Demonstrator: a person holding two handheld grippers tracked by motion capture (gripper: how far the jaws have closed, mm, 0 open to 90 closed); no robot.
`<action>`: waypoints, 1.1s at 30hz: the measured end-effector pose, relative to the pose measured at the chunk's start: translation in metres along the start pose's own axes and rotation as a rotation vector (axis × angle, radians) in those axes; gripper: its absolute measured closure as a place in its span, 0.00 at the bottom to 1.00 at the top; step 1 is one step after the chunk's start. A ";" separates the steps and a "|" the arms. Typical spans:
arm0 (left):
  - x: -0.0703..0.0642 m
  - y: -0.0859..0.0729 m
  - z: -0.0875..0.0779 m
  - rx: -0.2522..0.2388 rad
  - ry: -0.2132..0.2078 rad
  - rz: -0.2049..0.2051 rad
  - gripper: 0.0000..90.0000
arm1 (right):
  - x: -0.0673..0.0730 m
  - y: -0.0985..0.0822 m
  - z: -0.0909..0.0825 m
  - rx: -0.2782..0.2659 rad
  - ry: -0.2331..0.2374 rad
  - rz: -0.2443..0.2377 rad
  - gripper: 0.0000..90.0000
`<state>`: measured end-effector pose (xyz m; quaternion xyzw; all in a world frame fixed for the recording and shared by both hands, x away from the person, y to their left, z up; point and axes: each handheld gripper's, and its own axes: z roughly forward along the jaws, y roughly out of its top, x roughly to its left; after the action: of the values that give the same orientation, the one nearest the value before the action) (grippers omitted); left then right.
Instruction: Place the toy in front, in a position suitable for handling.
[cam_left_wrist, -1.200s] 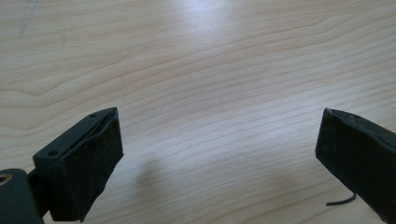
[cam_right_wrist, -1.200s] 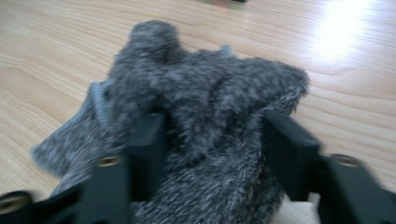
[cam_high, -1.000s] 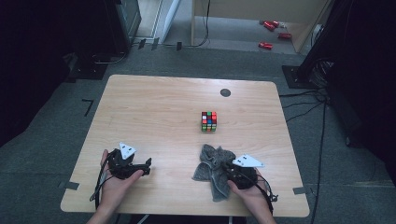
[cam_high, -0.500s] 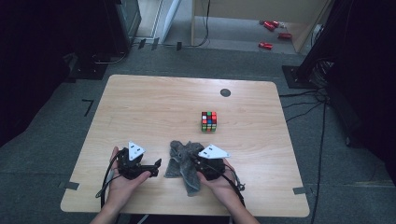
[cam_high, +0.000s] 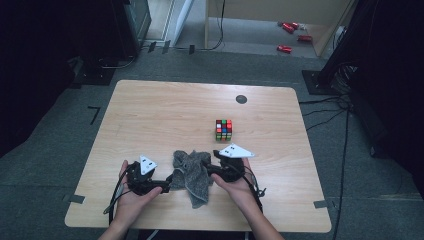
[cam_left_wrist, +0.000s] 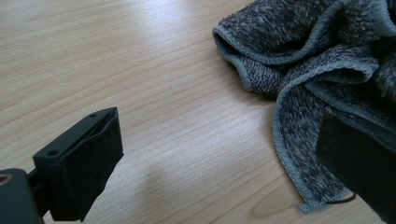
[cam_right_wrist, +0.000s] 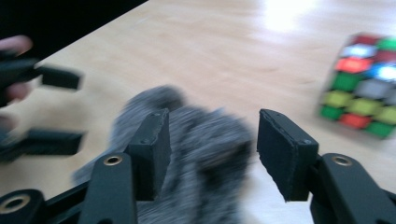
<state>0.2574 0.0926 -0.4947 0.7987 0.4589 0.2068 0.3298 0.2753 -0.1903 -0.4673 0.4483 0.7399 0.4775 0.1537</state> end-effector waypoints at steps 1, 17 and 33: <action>0.000 0.000 0.000 -0.002 0.001 -0.002 0.02 | -0.008 0.006 0.001 -0.006 -0.051 0.007 0.42; -0.002 -0.003 0.000 0.013 0.005 0.012 0.02 | -0.047 0.024 0.047 0.026 -0.355 0.117 0.13; -0.003 -0.007 0.004 0.053 0.030 0.014 0.05 | -0.060 0.021 0.093 0.101 -0.519 0.187 0.20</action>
<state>0.2544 0.0909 -0.5027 0.8070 0.4636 0.2087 0.3003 0.3804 -0.1829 -0.5082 0.6292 0.6538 0.3214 0.2708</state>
